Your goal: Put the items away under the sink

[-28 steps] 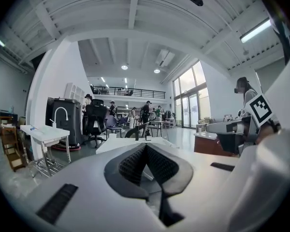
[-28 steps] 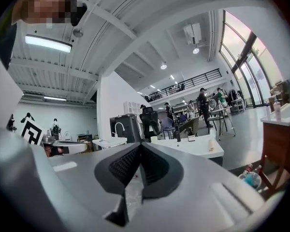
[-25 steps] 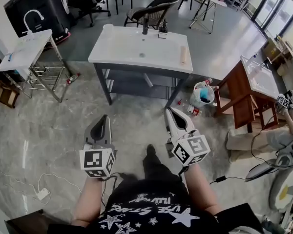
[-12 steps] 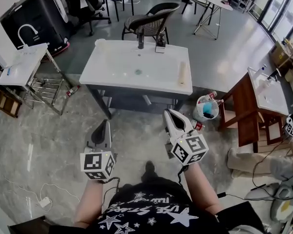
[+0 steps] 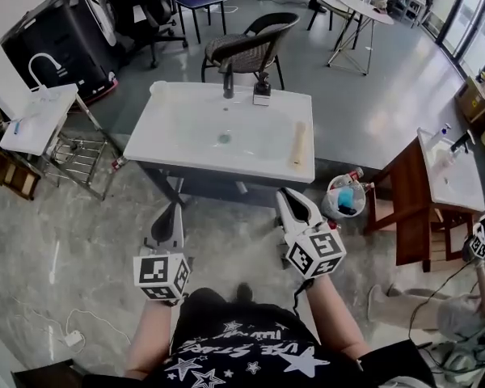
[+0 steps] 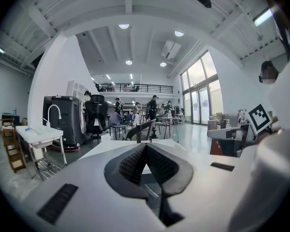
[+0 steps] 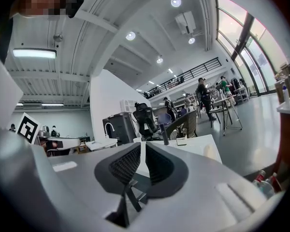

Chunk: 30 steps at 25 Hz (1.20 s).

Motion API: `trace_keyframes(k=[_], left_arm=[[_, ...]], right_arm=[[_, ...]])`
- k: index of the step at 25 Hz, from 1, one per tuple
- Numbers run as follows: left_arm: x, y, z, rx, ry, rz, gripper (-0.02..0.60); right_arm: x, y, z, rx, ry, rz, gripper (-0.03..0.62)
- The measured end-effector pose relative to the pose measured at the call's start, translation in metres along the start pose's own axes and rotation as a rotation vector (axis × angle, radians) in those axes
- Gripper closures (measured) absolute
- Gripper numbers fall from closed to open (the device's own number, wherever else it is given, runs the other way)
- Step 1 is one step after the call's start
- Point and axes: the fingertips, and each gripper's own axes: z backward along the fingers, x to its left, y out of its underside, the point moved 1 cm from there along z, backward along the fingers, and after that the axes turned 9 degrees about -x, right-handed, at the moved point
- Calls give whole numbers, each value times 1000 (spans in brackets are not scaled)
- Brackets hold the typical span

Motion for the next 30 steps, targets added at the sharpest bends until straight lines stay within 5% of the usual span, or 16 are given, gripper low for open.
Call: trace_keyframes(k=[13,30], left_arm=[[-4,11,-66,25,67,-3,572],[34,17,-249,30,290,28,572]], right_arm=[[-32,12,-28,27,38,17,588],[-89,4,-155,46,204,72,591]])
